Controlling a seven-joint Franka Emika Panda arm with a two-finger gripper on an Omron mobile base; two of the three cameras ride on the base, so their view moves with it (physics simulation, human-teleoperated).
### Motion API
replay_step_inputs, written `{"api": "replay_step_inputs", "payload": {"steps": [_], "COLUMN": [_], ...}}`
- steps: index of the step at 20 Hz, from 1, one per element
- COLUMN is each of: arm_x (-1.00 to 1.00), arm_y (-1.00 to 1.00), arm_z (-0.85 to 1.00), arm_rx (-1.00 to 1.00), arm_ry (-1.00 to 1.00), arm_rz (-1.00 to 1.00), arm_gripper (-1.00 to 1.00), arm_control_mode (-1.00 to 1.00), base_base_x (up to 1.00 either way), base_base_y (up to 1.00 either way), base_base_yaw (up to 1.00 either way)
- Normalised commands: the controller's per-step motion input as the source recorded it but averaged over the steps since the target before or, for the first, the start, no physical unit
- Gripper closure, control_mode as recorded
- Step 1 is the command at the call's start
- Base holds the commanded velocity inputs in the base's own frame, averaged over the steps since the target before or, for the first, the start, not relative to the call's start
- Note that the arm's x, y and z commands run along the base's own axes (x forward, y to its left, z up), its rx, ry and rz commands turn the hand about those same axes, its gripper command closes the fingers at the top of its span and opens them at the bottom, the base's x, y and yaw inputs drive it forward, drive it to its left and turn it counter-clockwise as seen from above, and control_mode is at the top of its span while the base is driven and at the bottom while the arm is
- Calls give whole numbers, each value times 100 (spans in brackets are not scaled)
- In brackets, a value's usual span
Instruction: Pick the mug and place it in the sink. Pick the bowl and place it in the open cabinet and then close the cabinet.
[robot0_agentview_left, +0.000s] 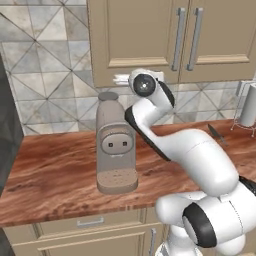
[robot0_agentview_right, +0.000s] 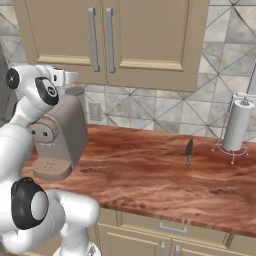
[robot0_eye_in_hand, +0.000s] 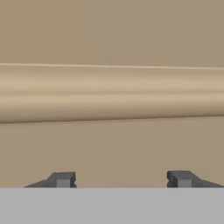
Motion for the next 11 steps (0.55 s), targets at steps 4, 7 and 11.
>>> {"api": "replay_step_inputs", "payload": {"steps": [4, 7, 11], "arm_x": [98, 100, 100], "arm_y": [-46, -41, -35], "arm_z": [-57, -42, -36], "arm_rx": [4, 5, 6], "arm_ry": [0, 0, 0], "arm_rz": [32, 27, 24], "arm_gripper": [-100, -100, -100], "arm_control_mode": [-100, -100, -100], "base_base_x": [0, 0, 0], "base_base_y": [0, 0, 0], "base_base_yaw": [0, 0, 0]}}
